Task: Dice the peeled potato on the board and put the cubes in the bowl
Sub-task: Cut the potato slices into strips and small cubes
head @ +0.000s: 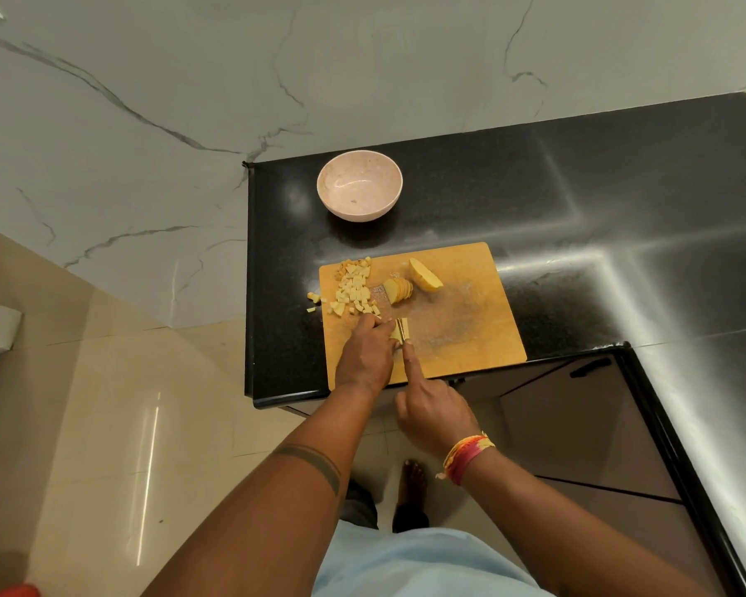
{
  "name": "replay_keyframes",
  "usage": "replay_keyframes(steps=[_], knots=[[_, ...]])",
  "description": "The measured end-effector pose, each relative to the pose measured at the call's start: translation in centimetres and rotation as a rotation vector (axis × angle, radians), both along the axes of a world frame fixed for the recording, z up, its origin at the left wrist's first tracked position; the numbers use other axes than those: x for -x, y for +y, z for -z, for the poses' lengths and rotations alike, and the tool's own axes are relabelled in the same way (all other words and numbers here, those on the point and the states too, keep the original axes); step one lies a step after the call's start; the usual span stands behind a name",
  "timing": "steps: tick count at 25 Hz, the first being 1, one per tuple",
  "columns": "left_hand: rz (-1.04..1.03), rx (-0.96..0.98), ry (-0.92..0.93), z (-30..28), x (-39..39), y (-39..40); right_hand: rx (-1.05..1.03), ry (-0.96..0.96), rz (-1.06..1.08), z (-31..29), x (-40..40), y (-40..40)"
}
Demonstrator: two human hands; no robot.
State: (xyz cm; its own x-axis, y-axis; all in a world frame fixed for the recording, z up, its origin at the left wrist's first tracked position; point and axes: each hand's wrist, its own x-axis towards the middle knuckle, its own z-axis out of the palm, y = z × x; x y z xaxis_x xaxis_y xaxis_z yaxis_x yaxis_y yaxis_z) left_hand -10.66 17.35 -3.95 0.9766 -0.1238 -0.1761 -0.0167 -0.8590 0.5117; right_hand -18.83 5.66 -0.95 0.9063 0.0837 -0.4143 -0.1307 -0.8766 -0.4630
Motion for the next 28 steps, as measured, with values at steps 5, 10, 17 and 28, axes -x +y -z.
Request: replay_keyframes(steps=[5, 10, 17, 28], knots=[[-0.01, 0.013, 0.002, 0.1, -0.1, 0.1, 0.002, 0.01, -0.005, 0.2, -1.8, 0.7], [-0.022, 0.049, 0.003, 0.4, -0.3, 0.1, 0.035, 0.023, -0.042, 0.9, -1.7, 0.3], [-0.031, 0.051, 0.021, 0.8, -0.4, 0.1, 0.041, 0.072, -0.076, 1.3, 3.4, -0.8], [-0.16, 0.093, -0.04, 0.2, -0.1, 0.1, -0.007, 0.022, -0.048, 0.9, -0.2, 0.2]])
